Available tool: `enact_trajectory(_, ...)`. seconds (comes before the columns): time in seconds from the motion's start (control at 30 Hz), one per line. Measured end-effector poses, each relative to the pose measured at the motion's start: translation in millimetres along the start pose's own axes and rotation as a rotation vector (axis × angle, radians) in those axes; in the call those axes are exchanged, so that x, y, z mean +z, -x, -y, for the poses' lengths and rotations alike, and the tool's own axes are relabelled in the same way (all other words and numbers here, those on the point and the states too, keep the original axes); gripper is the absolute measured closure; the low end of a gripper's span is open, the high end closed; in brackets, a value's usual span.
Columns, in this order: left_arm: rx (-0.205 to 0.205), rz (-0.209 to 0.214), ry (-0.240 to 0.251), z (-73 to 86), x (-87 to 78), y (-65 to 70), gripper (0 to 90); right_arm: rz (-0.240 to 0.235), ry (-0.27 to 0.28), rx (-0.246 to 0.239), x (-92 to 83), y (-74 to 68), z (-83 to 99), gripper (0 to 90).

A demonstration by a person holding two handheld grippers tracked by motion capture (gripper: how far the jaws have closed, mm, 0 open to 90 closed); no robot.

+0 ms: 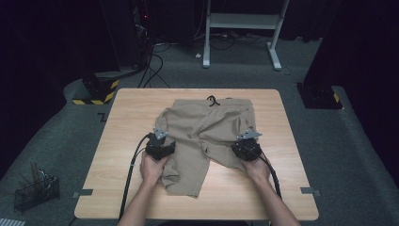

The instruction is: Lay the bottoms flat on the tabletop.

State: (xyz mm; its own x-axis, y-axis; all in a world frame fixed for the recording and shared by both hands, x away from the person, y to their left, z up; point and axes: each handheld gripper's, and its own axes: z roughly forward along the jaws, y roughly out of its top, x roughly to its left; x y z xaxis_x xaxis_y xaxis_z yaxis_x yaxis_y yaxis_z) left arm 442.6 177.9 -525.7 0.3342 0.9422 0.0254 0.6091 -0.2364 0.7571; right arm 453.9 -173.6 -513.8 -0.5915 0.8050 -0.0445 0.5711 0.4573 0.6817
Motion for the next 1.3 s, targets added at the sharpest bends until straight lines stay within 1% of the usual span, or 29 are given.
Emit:
enact_trajectory(0.03, 0.001, 0.000, 0.001, 0.2, -0.2, -0.1, 41.2, -0.006, -0.006, -0.015, -1.5, -1.1, 0.7, 87.7)
enact_trajectory(0.07, 0.001, 0.000, 0.000, 0.5, -0.6, -0.1, 41.2, -0.001, -0.014, -0.035, -4.2, -3.7, 2.5, 89.2)
enact_trajectory(0.17, 0.001, -0.001, 0.000, 0.8, -0.9, -0.1, 41.2, -0.029, -0.017, -0.071, -17.8, -12.1, 13.1, 89.7)
enact_trajectory(0.3, 0.000, -0.001, 0.001, 0.8, -0.9, 0.1, 41.2, -0.105, -0.011, -0.091, -43.0, -27.0, 35.0, 89.7)
enact_trajectory(0.37, 0.002, -0.002, 0.000, 0.8, -0.9, 0.2, 41.2, -0.143, -0.014, -0.106, -52.2, -37.1, 45.9, 89.6)
enact_trajectory(0.43, 0.001, -0.005, 0.000, 1.0, -1.3, 0.3, 41.2, -0.172, -0.009, -0.117, -59.3, -45.1, 52.9, 89.2)
enact_trajectory(0.47, 0.002, -0.005, -0.002, 1.2, -1.7, 0.4, 41.2, -0.173, 0.008, -0.123, -63.3, -47.6, 54.9, 84.6)
enact_trajectory(0.5, -0.001, -0.003, -0.001, 1.7, -2.0, 0.9, 41.2, -0.162, 0.034, -0.123, -67.8, -48.8, 55.4, 79.3)
enact_trajectory(0.53, 0.000, -0.002, -0.002, 2.0, -2.4, 0.9, 41.2, -0.149, 0.062, -0.112, -72.7, -47.8, 54.6, 75.5)
enact_trajectory(0.57, 0.000, -0.002, -0.002, 2.2, -2.7, 0.9, 41.2, -0.129, 0.089, -0.090, -77.5, -45.3, 53.1, 71.6)
enact_trajectory(0.63, 0.002, -0.001, -0.002, 2.7, -3.3, 0.8, 41.2, -0.056, 0.129, -0.055, -84.2, -36.0, 49.1, 64.6)
enact_trajectory(0.67, 0.002, -0.001, -0.001, 2.9, -3.5, 0.9, 41.2, -0.023, 0.141, -0.026, -85.9, -30.0, 47.6, 62.1)
enact_trajectory(0.73, 0.001, -0.001, -0.002, 3.1, -3.7, 1.0, 41.2, 0.047, 0.140, 0.013, -85.0, -17.8, 46.6, 58.4)
enact_trajectory(0.77, 0.001, -0.001, -0.002, 3.1, -3.7, 1.0, 41.2, 0.067, 0.128, 0.039, -81.6, -12.2, 47.2, 56.7)
enact_trajectory(0.83, 0.001, -0.001, -0.002, 3.1, -3.7, 1.0, 41.2, 0.055, 0.071, 0.089, -68.5, -1.9, 50.0, 55.3)
enact_trajectory(0.87, 0.001, -0.001, -0.002, 3.1, -3.7, 1.0, 41.2, 0.043, 0.059, 0.103, -63.8, 0.0, 51.5, 57.3)
enact_trajectory(0.9, 0.001, -0.001, -0.002, 3.1, -3.7, 1.0, 41.1, 0.029, 0.040, 0.109, -58.0, 1.2, 53.4, 65.4)
enact_trajectory(0.93, 0.001, -0.001, -0.002, 3.1, -3.7, 1.0, 41.2, 0.013, 0.026, 0.103, -53.7, 1.6, 55.0, 75.9)
enact_trajectory(0.97, 0.001, -0.001, -0.002, 3.1, -3.7, 1.0, 41.1, 0.007, 0.038, 0.091, -52.6, 1.8, 56.9, 85.2)
enact_trajectory(1.0, 0.001, -0.001, -0.002, 3.1, -3.7, 1.0, 41.2, 0.004, 0.048, 0.087, -53.8, 2.2, 57.6, 89.3)
enact_trajectory(1.07, 0.001, -0.001, -0.002, 3.1, -3.7, 1.0, 41.1, 0.010, 0.067, 0.081, -61.3, 3.8, 57.8, 89.7)
enact_trajectory(1.13, 0.001, -0.001, -0.001, 3.1, -3.7, 1.0, 41.1, 0.029, 0.078, 0.072, -71.9, 8.6, 58.3, 89.7)
enact_trajectory(1.2, 0.001, -0.001, -0.001, 3.1, -3.7, 1.0, 41.2, 0.039, 0.082, 0.085, -81.6, 16.4, 59.5, 89.6)
enact_trajectory(1.23, 0.001, -0.001, -0.001, 3.1, -3.7, 1.1, 41.2, 0.036, 0.088, 0.094, -85.4, 19.5, 60.6, 89.3)
enact_trajectory(1.27, 0.001, -0.001, -0.002, 3.1, -3.7, 1.1, 41.2, 0.027, 0.092, 0.105, -87.1, 21.6, 61.9, 84.1)
enact_trajectory(1.3, 0.001, -0.002, -0.001, 3.1, -3.7, 1.1, 41.2, 0.016, 0.087, 0.125, -86.3, 22.1, 63.3, 72.4)
